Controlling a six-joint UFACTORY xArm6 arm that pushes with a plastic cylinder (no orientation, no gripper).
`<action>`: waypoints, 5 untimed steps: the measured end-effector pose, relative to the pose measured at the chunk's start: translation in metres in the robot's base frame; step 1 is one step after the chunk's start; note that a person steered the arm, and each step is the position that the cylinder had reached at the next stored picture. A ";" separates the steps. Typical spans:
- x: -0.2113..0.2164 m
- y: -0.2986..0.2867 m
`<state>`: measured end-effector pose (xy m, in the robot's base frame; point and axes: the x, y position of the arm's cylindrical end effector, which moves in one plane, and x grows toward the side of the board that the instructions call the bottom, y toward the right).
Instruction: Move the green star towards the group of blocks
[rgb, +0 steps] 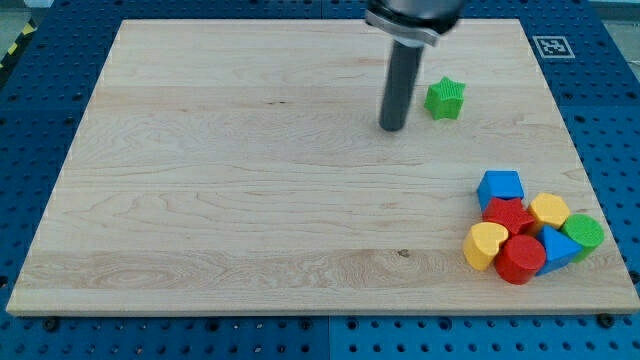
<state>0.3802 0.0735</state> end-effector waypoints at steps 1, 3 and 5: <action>-0.039 0.013; -0.032 0.083; -0.036 0.087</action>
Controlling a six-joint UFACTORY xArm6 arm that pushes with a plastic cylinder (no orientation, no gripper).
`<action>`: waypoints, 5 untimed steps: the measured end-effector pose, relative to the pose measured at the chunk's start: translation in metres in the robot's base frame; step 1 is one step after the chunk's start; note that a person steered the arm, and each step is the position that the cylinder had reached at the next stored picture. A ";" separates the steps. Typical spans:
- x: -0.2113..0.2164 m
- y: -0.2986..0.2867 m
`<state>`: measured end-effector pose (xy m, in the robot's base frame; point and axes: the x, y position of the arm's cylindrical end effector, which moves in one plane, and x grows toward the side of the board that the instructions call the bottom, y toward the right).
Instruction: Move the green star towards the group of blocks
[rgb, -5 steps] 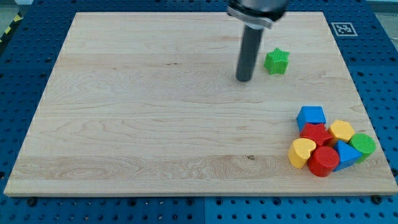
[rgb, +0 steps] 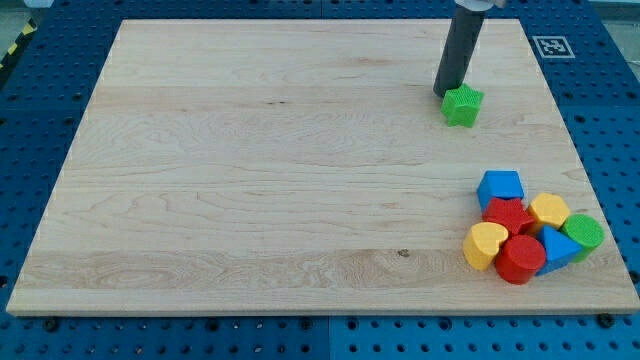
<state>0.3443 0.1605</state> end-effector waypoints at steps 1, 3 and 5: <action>0.000 0.000; 0.029 0.005; 0.072 0.019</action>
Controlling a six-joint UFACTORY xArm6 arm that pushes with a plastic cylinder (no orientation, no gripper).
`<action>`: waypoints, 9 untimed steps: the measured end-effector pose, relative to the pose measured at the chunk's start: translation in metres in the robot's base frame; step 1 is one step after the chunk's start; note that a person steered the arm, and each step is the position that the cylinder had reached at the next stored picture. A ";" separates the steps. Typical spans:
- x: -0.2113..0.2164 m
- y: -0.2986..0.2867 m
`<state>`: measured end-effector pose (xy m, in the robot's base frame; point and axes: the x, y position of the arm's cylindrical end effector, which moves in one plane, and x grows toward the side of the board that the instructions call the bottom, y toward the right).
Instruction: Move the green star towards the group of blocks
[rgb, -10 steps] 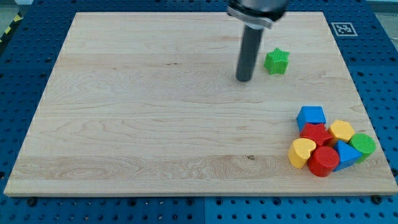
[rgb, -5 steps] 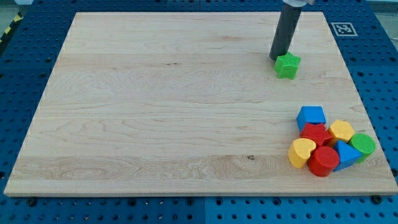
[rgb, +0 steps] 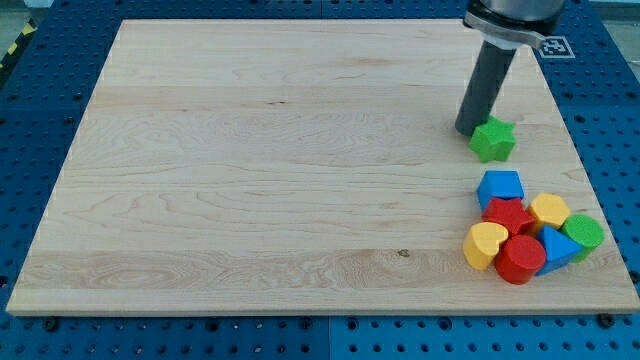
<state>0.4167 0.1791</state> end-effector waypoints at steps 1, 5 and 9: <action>0.024 0.017; 0.006 0.070; 0.052 0.116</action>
<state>0.4684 0.2952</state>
